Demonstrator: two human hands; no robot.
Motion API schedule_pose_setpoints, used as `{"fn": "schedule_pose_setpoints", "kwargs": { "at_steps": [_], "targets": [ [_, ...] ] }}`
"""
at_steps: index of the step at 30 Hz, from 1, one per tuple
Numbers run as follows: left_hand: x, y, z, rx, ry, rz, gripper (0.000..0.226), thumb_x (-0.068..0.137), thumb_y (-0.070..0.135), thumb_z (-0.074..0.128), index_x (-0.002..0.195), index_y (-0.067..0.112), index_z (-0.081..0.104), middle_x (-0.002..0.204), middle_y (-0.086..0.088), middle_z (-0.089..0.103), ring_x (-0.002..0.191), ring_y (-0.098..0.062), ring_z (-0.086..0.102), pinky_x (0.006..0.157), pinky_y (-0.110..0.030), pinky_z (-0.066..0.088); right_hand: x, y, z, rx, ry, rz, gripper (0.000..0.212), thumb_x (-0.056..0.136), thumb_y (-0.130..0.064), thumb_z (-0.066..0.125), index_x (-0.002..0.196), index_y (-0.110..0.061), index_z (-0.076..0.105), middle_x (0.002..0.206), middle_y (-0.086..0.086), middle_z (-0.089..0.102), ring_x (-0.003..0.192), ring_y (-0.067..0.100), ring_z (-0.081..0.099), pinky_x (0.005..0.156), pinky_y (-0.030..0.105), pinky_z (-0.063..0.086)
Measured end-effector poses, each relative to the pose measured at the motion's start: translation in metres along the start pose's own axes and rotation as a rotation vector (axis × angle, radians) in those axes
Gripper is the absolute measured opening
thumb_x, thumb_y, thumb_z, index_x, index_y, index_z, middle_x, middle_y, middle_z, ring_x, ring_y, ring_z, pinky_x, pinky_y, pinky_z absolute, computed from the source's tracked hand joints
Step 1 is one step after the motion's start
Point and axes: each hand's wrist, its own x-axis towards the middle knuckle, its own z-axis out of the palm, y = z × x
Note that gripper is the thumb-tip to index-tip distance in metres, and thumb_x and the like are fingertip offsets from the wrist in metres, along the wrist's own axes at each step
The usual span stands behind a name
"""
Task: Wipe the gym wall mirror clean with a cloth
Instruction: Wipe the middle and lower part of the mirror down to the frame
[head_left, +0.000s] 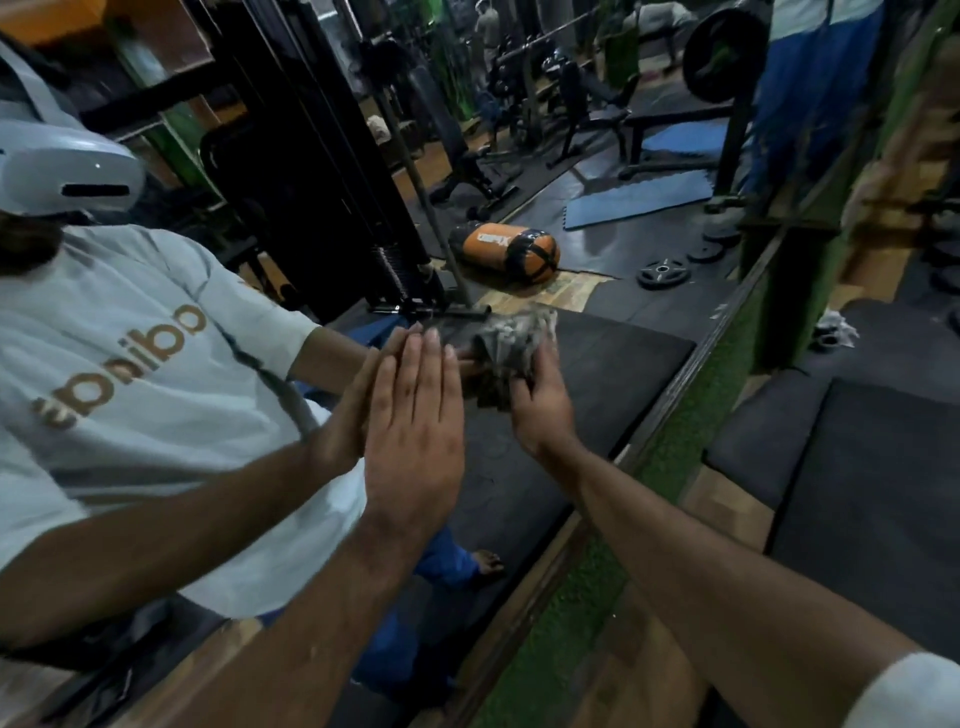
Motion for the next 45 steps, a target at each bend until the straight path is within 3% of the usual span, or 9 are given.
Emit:
{"fn": "schedule_pose_setpoints", "kwargs": {
  "at_steps": [4,11,13,16,23,29,35,41,45],
  "targets": [
    [-0.014,-0.013,-0.001,0.044,-0.022,0.049,0.068,0.101,0.017,0.037,0.158,-0.005,0.006,0.166,-0.025,0.003,0.155,-0.039,0.000,0.126,-0.051,0.006,-0.013,-0.016,0.028,0.271,0.082,0.397,0.071,0.099,-0.010,0.045,0.163,-0.033,0.025,0.144,0.007,0.057,0.121,0.025,0.061,0.108,0.045,0.052],
    [-0.048,-0.042,-0.007,-0.032,0.060,0.041,0.067,0.098,0.015,0.037,0.158,-0.004,0.014,0.166,-0.024,0.010,0.155,-0.038,0.005,0.126,-0.052,-0.003,-0.055,-0.025,0.057,-0.034,0.063,-0.283,0.066,0.102,-0.011,0.048,0.165,-0.020,0.029,0.173,-0.002,0.020,0.160,0.012,0.014,0.126,0.019,0.020],
    [-0.068,-0.050,-0.010,-0.032,0.062,0.030,0.067,0.100,0.015,0.039,0.158,-0.005,0.012,0.166,-0.025,0.007,0.155,-0.038,0.003,0.126,-0.052,-0.004,-0.073,0.002,0.066,0.076,0.179,-0.081,0.060,0.105,-0.008,0.045,0.161,-0.027,0.033,0.167,-0.002,0.031,0.151,0.012,0.032,0.115,0.013,0.032],
    [-0.085,-0.057,-0.013,-0.007,0.078,0.034,0.063,0.101,0.012,0.036,0.157,-0.007,0.013,0.165,-0.027,0.006,0.155,-0.039,0.004,0.127,-0.050,-0.001,-0.073,0.004,0.079,0.330,0.252,0.433,0.066,0.101,-0.014,0.044,0.161,-0.039,0.031,0.153,0.013,0.052,0.129,0.033,0.057,0.105,0.043,0.051],
    [-0.089,-0.061,-0.010,-0.011,0.113,0.067,0.056,0.102,0.005,0.017,0.157,-0.004,0.018,0.165,-0.024,0.013,0.155,-0.036,0.009,0.127,-0.047,-0.001,-0.093,-0.018,0.096,0.004,0.122,-0.258,0.060,0.107,-0.033,0.048,0.163,-0.022,0.029,0.172,0.003,0.025,0.160,0.025,0.019,0.127,0.055,0.026],
    [-0.132,-0.072,-0.024,-0.058,0.073,0.019,0.053,0.104,0.003,0.020,0.156,-0.004,0.022,0.164,-0.024,0.018,0.154,-0.036,0.013,0.125,-0.051,0.016,-0.121,0.003,0.108,0.208,0.179,0.219,0.070,0.098,-0.046,0.047,0.163,-0.036,0.022,0.170,0.004,0.025,0.153,0.027,0.031,0.124,0.054,0.031],
    [-0.153,-0.082,-0.036,0.013,-0.005,-0.059,0.061,0.101,0.011,0.028,0.158,-0.003,0.011,0.167,-0.023,0.005,0.155,-0.036,0.002,0.126,-0.051,-0.001,-0.143,-0.025,0.127,-0.039,0.071,-0.304,0.063,0.112,-0.031,0.041,0.167,-0.015,0.017,0.176,0.004,0.008,0.162,0.016,-0.001,0.132,0.040,0.009],
    [-0.167,-0.099,-0.037,0.029,-0.070,0.005,0.065,0.099,0.010,0.021,0.158,-0.004,-0.004,0.166,-0.023,-0.013,0.154,-0.035,-0.015,0.124,-0.047,-0.011,-0.156,-0.008,0.141,0.289,0.155,0.242,0.079,0.093,-0.047,0.043,0.166,-0.034,0.016,0.174,0.000,0.017,0.159,0.021,0.020,0.128,0.052,0.025],
    [-0.170,-0.109,-0.033,0.002,0.044,0.063,0.057,0.102,0.005,0.014,0.157,-0.005,0.012,0.166,-0.024,0.006,0.155,-0.034,0.004,0.127,-0.045,0.001,-0.172,-0.044,0.152,0.176,0.126,-0.156,0.066,0.106,-0.037,0.044,0.166,-0.023,0.020,0.174,0.001,0.018,0.161,0.021,0.014,0.130,0.053,0.018]
  ]
}}
